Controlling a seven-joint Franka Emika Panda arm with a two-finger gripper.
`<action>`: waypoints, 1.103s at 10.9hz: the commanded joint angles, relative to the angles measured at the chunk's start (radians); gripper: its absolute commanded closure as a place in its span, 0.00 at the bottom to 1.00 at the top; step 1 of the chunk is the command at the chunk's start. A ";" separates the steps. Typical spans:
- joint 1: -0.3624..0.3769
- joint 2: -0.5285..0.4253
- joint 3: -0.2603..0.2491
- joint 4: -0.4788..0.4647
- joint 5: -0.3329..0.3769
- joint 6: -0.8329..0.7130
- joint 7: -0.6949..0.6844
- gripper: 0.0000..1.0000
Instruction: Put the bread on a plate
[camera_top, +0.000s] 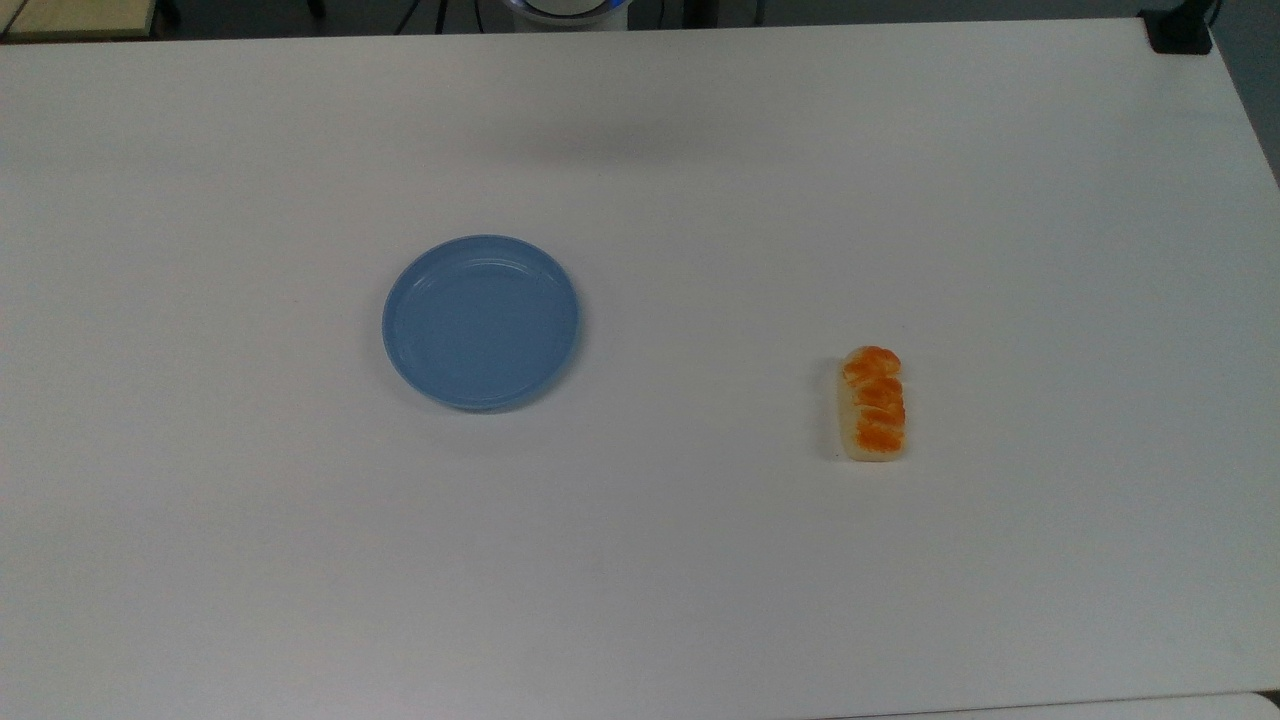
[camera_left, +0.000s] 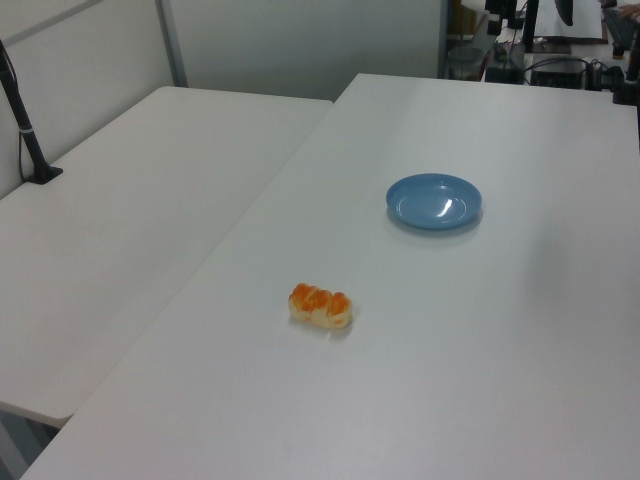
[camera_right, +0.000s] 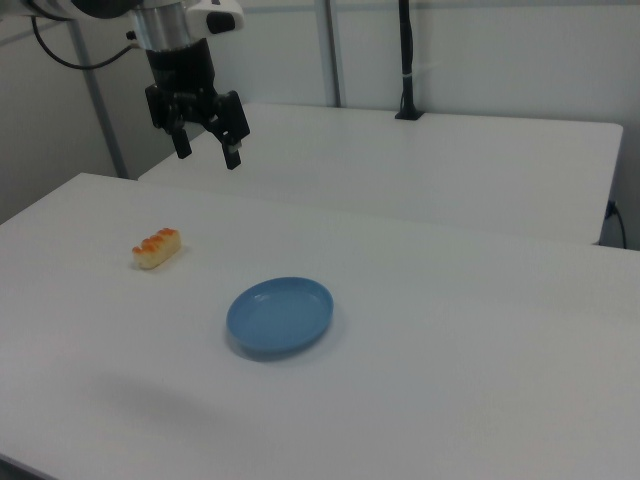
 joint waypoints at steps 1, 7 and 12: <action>-0.015 -0.013 0.015 -0.026 0.021 0.019 -0.018 0.00; -0.015 0.013 0.071 -0.089 0.121 0.064 -0.007 0.00; -0.009 0.089 0.248 -0.243 0.150 0.443 0.277 0.00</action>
